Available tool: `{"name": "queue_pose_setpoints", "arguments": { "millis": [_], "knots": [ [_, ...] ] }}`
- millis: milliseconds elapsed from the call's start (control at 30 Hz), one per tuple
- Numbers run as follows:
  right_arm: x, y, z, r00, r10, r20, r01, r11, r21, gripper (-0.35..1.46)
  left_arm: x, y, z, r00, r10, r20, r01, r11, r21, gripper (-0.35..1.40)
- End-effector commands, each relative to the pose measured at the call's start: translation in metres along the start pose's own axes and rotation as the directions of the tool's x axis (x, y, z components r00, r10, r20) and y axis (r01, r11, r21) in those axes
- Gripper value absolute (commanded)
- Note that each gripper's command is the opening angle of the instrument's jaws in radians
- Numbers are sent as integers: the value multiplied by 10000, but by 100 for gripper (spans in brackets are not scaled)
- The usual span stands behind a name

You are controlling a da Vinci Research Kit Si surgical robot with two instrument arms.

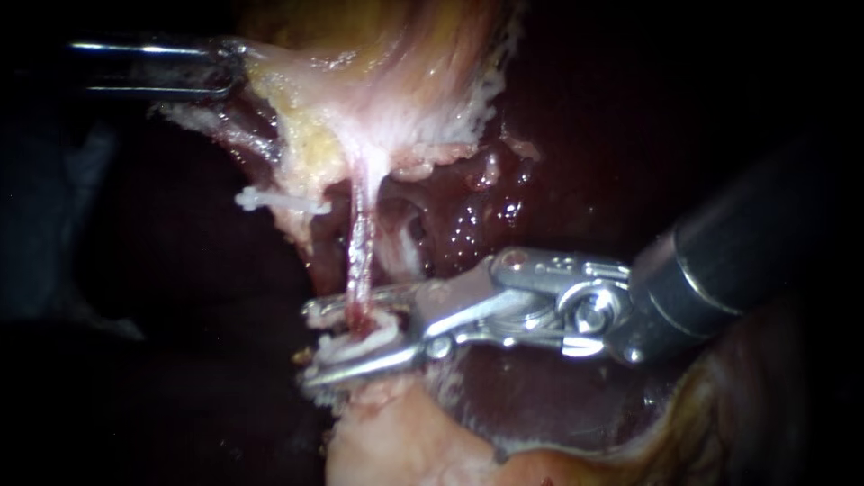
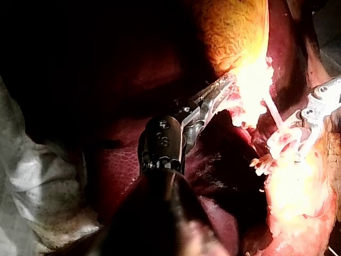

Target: Clipping second clip right tube

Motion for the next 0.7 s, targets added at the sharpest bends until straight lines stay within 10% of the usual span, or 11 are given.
{"name": "queue_pose_setpoints", "arguments": {
  "millis": [33, 700],
  "knots": [
    [-1, 1, 0, 10000, -6, -2, 6, 10000, -9, 42, 0, 0, 0, 10000, 0, -2, 0, 10000, -5, -35],
    [-7, 11, -17, 9962, 865, -70, -866, 9962, -109, -35, 0, 0, 0, 10000, 3, -2, -3, 10000, -5, -35]
  ]
}}
